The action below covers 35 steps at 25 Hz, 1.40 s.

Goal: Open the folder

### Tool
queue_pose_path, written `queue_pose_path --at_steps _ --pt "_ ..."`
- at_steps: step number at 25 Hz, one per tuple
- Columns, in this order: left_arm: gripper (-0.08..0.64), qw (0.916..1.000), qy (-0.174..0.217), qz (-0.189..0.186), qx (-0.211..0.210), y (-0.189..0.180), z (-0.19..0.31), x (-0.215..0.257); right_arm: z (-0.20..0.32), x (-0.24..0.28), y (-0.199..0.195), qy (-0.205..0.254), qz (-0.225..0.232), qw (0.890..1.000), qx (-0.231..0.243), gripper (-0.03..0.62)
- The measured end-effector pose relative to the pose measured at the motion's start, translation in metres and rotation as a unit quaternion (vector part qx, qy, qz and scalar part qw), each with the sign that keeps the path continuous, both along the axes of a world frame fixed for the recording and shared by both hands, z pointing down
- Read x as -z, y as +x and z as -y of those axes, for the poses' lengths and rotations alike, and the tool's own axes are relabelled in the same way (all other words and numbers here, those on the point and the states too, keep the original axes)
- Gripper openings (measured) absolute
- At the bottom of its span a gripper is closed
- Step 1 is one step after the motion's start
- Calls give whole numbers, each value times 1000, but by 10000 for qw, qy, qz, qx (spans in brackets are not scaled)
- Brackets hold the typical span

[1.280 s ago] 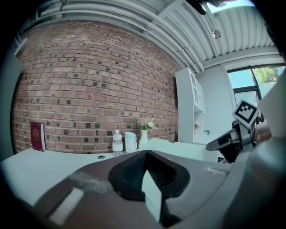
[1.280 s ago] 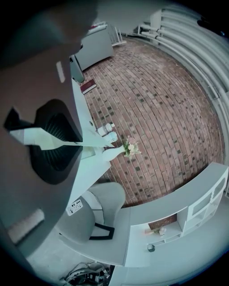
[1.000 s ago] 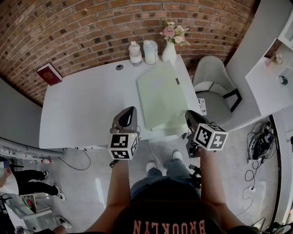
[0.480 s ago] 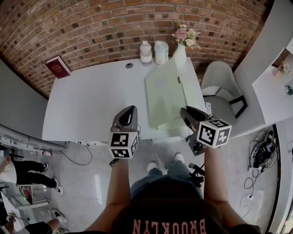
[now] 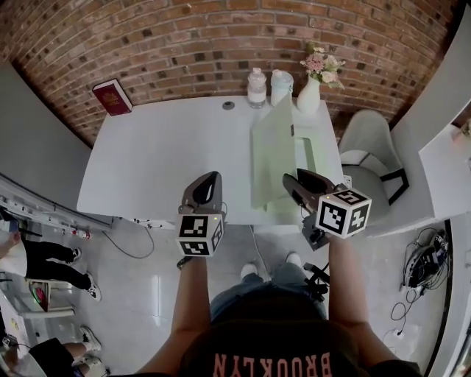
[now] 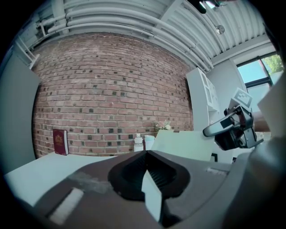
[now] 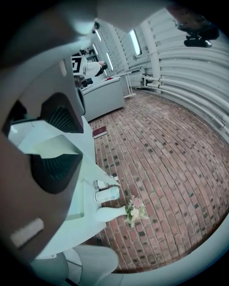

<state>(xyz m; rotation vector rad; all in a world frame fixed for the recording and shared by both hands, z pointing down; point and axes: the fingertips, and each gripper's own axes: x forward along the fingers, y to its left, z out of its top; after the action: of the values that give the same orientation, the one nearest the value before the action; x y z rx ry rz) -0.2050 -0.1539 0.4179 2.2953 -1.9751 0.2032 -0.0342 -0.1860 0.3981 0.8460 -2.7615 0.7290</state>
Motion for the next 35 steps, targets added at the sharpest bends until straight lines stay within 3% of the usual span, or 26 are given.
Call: queue_pose_path --at_steps 4,11,17,35 --pt "-2 9996 1 11 283 -24 -10 0 -6 6 -30 18 242 9990 365 156" --pt "-2 9970 -43 35 774 -58 -33 -3 -17 8 -68 52 277 9958 869 184" --pt "-2 9943 -77 72 1060 -78 -54 -7 -30 7 -99 52 406 9910 1278 249" --pt "-2 9821 -197 -15 1873 -137 -95 -16 -54 -36 -185 -230 -92 9741 2248 283"
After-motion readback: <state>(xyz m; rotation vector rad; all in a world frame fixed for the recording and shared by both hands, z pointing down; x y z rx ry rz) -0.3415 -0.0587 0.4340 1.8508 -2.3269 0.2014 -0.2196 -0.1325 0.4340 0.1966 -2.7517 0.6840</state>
